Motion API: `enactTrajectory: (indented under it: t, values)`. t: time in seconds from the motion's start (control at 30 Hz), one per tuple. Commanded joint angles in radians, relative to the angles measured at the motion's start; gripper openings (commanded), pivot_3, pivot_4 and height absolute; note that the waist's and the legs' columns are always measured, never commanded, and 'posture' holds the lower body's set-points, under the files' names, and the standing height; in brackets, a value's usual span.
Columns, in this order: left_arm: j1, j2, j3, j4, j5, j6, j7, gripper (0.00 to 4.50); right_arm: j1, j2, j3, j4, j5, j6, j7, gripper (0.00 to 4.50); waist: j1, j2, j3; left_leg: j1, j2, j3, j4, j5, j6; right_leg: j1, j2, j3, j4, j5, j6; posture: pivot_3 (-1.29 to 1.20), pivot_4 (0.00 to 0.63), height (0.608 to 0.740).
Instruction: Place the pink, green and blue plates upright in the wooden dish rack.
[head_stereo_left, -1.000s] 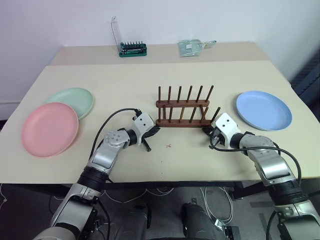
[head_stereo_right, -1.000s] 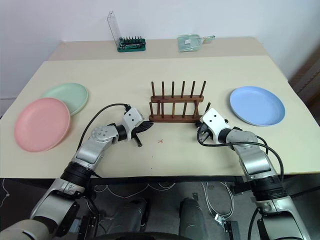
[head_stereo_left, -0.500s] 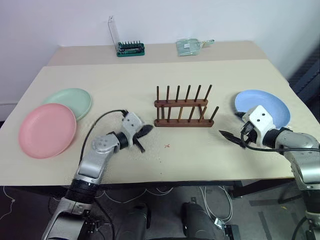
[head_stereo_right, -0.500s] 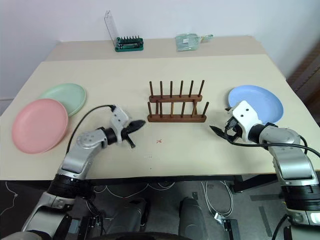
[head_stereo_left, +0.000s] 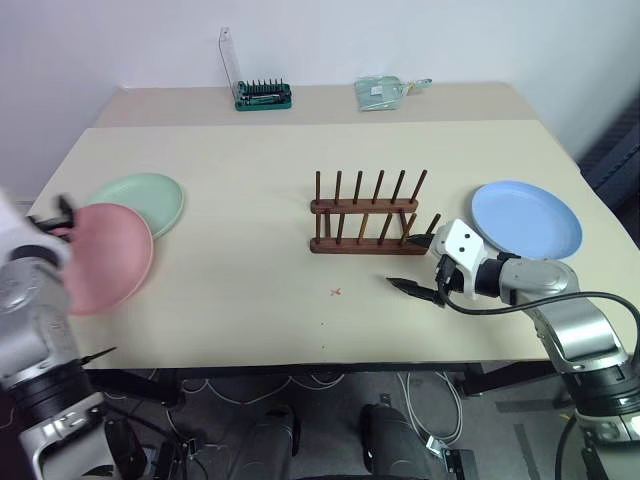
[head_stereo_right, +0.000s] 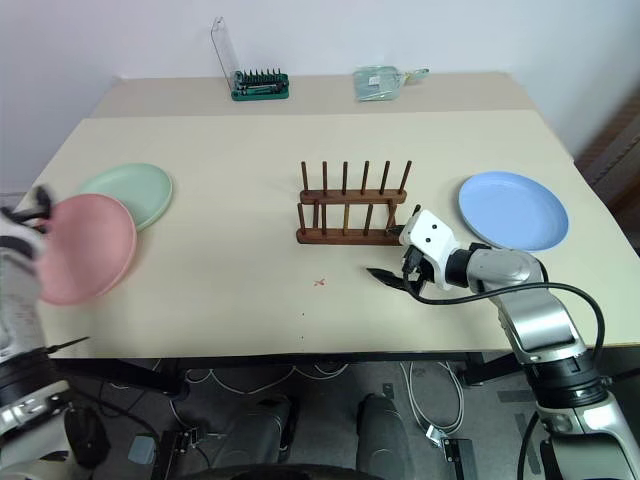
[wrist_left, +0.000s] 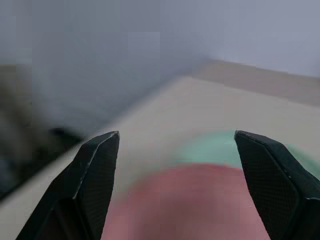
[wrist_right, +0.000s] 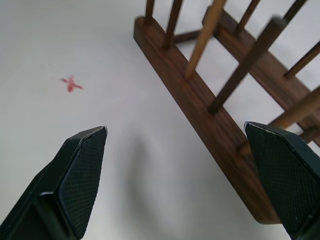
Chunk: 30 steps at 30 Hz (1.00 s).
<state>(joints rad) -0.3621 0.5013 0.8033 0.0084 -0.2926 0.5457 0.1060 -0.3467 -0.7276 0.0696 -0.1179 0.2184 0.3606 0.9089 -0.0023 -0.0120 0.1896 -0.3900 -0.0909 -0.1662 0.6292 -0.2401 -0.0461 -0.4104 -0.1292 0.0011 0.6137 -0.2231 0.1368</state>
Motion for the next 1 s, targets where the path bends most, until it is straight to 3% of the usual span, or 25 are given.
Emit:
enactTrajectory:
  t: [0.03, 0.4, 0.53, 0.7, 1.0]
  values:
    - [0.056, 0.004, 0.063, 0.001, -0.009, 0.075, 0.059, 3.89, -0.049, 0.017, 0.007, 0.028, -0.006, -0.047, 0.018, 4.50, 0.001, 0.000, 0.000, 0.000, 0.000, 0.000, 0.000, 0.000, 0.000, 0.000, 0.000, 0.000, 0.000, 0.000, 0.000, 0.00, 0.150, 0.740]
    - [0.111, -0.071, 0.118, 0.033, -0.219, 0.264, 0.001, 3.89, -0.061, 0.032, 0.009, 0.053, -0.018, -0.073, 0.026, 4.50, 0.011, -0.003, -0.001, 0.000, 0.000, 0.000, 0.000, 0.000, -0.001, 0.000, 0.000, 0.000, 0.001, 0.000, 0.000, 0.00, 0.150, 0.740]
    - [0.103, -0.072, 0.076, 0.030, -0.235, 0.267, -0.009, 2.71, -0.039, 0.030, 0.001, 0.036, -0.018, -0.068, 0.015, 4.50, 0.009, -0.003, -0.002, 0.000, 0.000, 0.000, 0.000, 0.001, -0.001, 0.000, 0.000, 0.000, 0.001, 0.000, -0.001, 0.00, 0.150, 0.740]
    - [0.085, -0.074, 0.053, 0.036, -0.235, 0.246, 0.005, 0.13, -0.018, 0.028, -0.003, 0.013, -0.014, -0.063, 0.005, 4.50, 0.011, -0.003, -0.002, 0.000, 0.000, 0.000, 0.000, 0.001, -0.002, 0.000, 0.000, 0.000, 0.001, 0.000, -0.001, 0.00, 0.150, 0.740]
    - [-0.027, -0.097, -0.093, -0.144, -0.266, 0.080, -0.083, 0.05, -0.063, 0.005, -0.052, -0.016, 0.024, -0.034, 0.017, 4.50, 0.014, -0.004, -0.001, -0.001, 0.000, -0.001, 0.001, 0.001, -0.002, 0.000, 0.000, -0.001, 0.000, 0.001, -0.001, 0.00, 0.150, 0.740]
